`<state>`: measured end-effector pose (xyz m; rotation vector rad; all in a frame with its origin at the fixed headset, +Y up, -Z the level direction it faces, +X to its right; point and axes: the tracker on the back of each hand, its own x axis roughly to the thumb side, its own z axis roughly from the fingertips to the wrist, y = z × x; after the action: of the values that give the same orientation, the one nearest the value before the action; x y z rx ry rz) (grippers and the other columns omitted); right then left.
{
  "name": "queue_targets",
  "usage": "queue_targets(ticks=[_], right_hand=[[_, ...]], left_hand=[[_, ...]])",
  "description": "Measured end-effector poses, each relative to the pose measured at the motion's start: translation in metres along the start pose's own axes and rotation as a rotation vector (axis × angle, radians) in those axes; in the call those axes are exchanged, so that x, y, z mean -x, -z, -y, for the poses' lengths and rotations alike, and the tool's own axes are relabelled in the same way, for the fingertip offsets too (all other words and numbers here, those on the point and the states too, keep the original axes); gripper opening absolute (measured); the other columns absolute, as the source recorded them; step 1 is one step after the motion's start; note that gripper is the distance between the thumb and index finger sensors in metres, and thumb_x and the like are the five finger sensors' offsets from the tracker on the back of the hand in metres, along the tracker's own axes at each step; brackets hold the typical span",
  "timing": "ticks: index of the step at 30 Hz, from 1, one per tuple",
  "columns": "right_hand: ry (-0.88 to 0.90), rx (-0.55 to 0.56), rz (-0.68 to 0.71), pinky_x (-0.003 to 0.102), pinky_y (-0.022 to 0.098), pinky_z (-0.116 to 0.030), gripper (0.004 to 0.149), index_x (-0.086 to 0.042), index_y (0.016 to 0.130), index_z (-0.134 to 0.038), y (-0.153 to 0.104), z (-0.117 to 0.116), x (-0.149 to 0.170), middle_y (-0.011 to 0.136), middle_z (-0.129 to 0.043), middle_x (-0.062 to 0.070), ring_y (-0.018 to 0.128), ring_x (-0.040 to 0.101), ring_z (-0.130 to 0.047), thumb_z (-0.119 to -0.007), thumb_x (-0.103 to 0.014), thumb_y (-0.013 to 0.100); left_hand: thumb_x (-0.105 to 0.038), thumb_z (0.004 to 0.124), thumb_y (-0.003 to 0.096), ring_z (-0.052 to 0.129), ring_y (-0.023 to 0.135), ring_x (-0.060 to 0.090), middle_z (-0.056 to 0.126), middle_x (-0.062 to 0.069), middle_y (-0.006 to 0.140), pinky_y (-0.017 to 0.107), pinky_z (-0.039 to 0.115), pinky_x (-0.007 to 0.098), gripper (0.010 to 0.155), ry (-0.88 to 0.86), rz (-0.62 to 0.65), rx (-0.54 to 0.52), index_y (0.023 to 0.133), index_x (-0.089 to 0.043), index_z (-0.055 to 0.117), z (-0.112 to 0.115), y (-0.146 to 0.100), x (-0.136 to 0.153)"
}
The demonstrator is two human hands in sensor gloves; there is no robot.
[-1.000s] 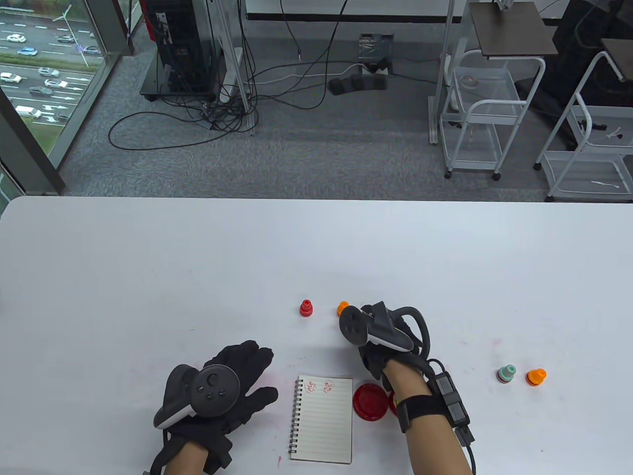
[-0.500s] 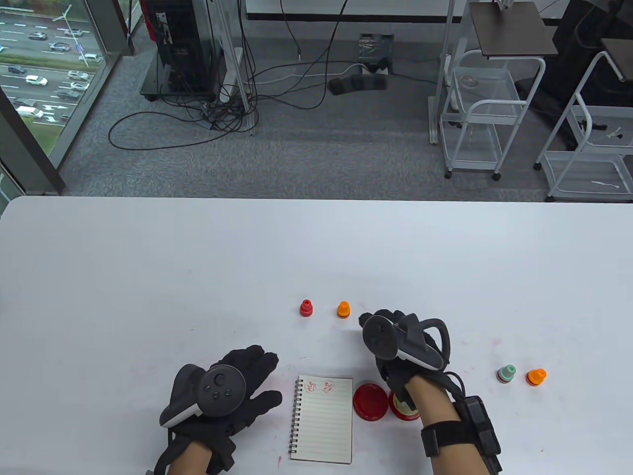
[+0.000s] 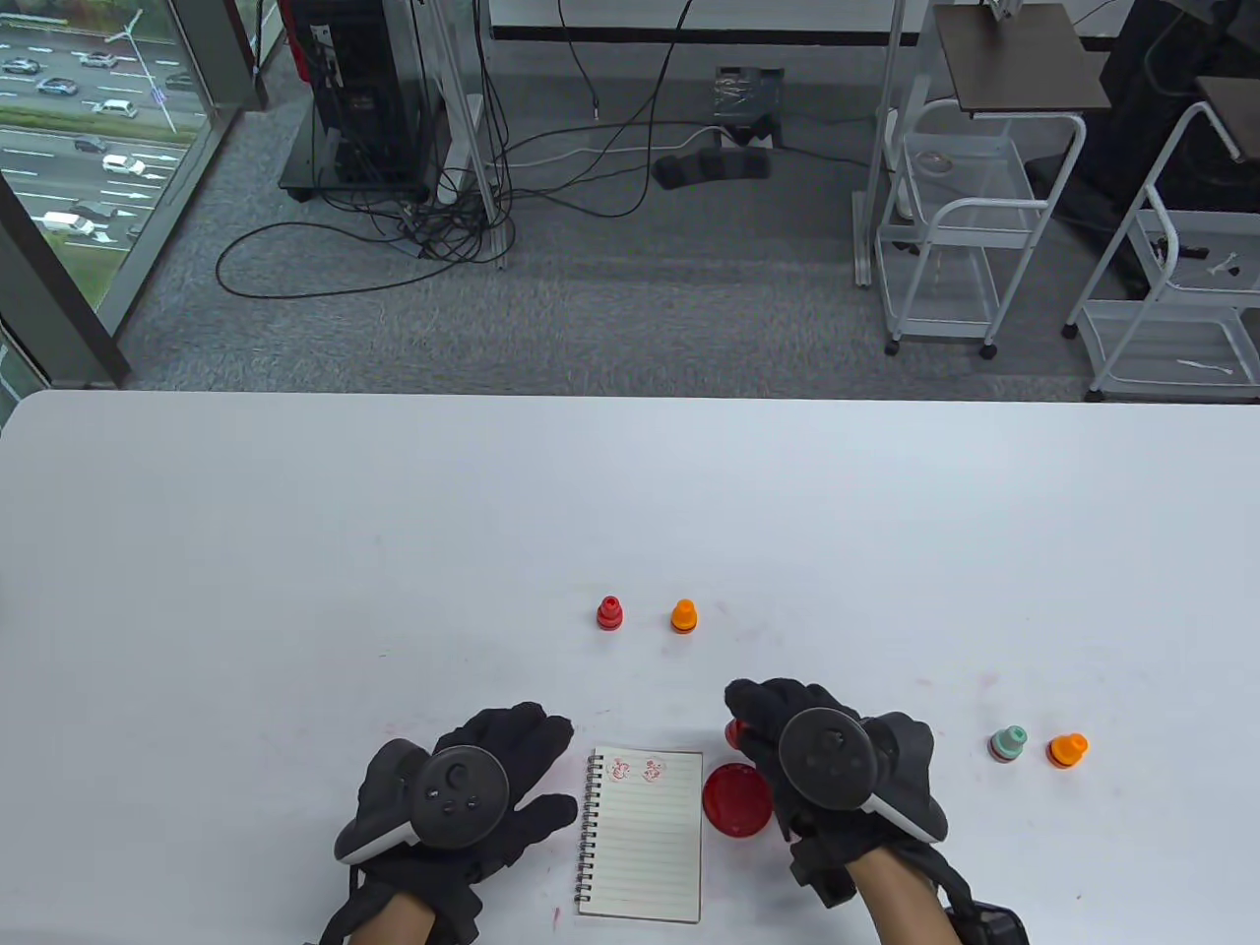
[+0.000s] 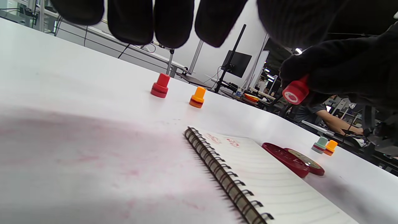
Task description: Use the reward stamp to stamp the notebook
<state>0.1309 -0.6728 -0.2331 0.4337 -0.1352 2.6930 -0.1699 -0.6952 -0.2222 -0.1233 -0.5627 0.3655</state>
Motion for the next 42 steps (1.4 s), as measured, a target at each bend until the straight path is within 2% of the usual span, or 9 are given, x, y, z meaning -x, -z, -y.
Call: queue_targets(ticks=[5, 6, 7, 11, 18, 24, 32, 37, 42], right_hand=[[0.235, 0.099, -0.016, 0.043, 0.047, -0.086, 0.047, -0.022, 0.087, -0.081, -0.022, -0.017, -0.002, 0.083, -0.092, 0.009, 0.060, 0.028, -0.096, -0.085, -0.030, 0.041], [0.319, 0.101, -0.033, 0.044, 0.045, -0.086, 0.047, -0.021, 0.087, -0.082, -0.026, -0.024, -0.002, 0.081, -0.093, 0.011, 0.058, 0.029, -0.096, -0.085, -0.029, 0.041], [0.395, 0.050, -0.036, 0.045, 0.045, -0.085, 0.047, -0.020, 0.087, -0.082, -0.027, -0.029, -0.004, 0.081, -0.093, 0.012, 0.058, 0.030, -0.096, -0.085, -0.028, 0.040], [0.478, 0.040, -0.038, 0.044, 0.045, -0.086, 0.048, -0.020, 0.087, -0.081, -0.028, -0.038, -0.008, 0.081, -0.093, 0.011, 0.058, 0.029, -0.096, -0.085, -0.030, 0.040], [0.520, 0.049, -0.022, 0.043, 0.043, -0.087, 0.050, -0.018, 0.087, -0.079, -0.029, -0.045, -0.016, 0.077, -0.093, 0.011, 0.055, 0.027, -0.097, -0.086, -0.032, 0.039], [0.566, 0.032, 0.012, 0.043, 0.043, -0.087, 0.050, -0.018, 0.086, -0.079, -0.030, -0.050, -0.023, 0.076, -0.093, 0.012, 0.054, 0.027, -0.097, -0.086, -0.032, 0.038], [0.553, 0.036, 0.035, 0.042, 0.043, -0.087, 0.050, -0.017, 0.085, -0.079, -0.031, -0.051, -0.027, 0.075, -0.094, 0.012, 0.053, 0.026, -0.098, -0.087, -0.033, 0.038], [0.537, 0.029, 0.034, 0.042, 0.042, -0.087, 0.049, -0.018, 0.084, -0.080, -0.030, -0.050, -0.025, 0.074, -0.094, 0.012, 0.052, 0.026, -0.098, -0.087, -0.032, 0.038], [0.597, 0.081, -0.012, 0.043, 0.042, -0.087, 0.049, -0.018, 0.084, -0.080, -0.031, -0.043, -0.015, 0.075, -0.094, 0.012, 0.053, 0.026, -0.097, -0.087, -0.032, 0.038]], left_hand=[[-0.059, 0.071, 0.0471, 0.069, 0.101, 0.047, 0.062, 0.019, 0.116, 0.070, 0.064, 0.064, 0.079, -0.001, 0.053, -0.039, 0.114, -0.018, 0.059, 0.009, 0.004, -0.013], [-0.059, 0.071, 0.0472, 0.070, 0.100, 0.047, 0.062, 0.019, 0.116, 0.070, 0.065, 0.064, 0.079, -0.008, 0.061, -0.047, 0.114, -0.018, 0.059, 0.011, 0.004, -0.015], [-0.059, 0.071, 0.0470, 0.071, 0.100, 0.047, 0.063, 0.019, 0.116, 0.070, 0.065, 0.064, 0.079, -0.017, 0.069, -0.049, 0.114, -0.018, 0.058, 0.014, 0.006, -0.019], [-0.058, 0.072, 0.0469, 0.072, 0.099, 0.046, 0.064, 0.018, 0.115, 0.069, 0.066, 0.063, 0.080, -0.015, 0.091, -0.047, 0.114, -0.017, 0.058, 0.021, 0.011, -0.030], [-0.055, 0.075, 0.0457, 0.080, 0.094, 0.041, 0.074, 0.016, 0.107, 0.067, 0.071, 0.060, 0.079, 0.009, 0.131, -0.115, 0.110, -0.012, 0.061, 0.027, 0.015, -0.050], [-0.053, 0.076, 0.0451, 0.084, 0.090, 0.039, 0.079, 0.014, 0.102, 0.067, 0.071, 0.060, 0.076, 0.010, 0.140, -0.097, 0.107, -0.010, 0.065, 0.032, 0.018, -0.057], [-0.049, 0.079, 0.0449, 0.090, 0.083, 0.037, 0.087, 0.012, 0.093, 0.065, 0.073, 0.061, 0.069, -0.042, 0.125, -0.078, 0.100, -0.009, 0.072, 0.031, 0.019, -0.053], [-0.047, 0.078, 0.0446, 0.091, 0.082, 0.036, 0.087, 0.011, 0.092, 0.065, 0.073, 0.061, 0.068, -0.028, 0.126, -0.045, 0.099, -0.008, 0.072, 0.032, 0.021, -0.054], [-0.046, 0.079, 0.0441, 0.090, 0.083, 0.035, 0.086, 0.011, 0.092, 0.065, 0.073, 0.061, 0.067, 0.037, 0.095, -0.019, 0.100, -0.009, 0.071, 0.033, 0.019, -0.045]])
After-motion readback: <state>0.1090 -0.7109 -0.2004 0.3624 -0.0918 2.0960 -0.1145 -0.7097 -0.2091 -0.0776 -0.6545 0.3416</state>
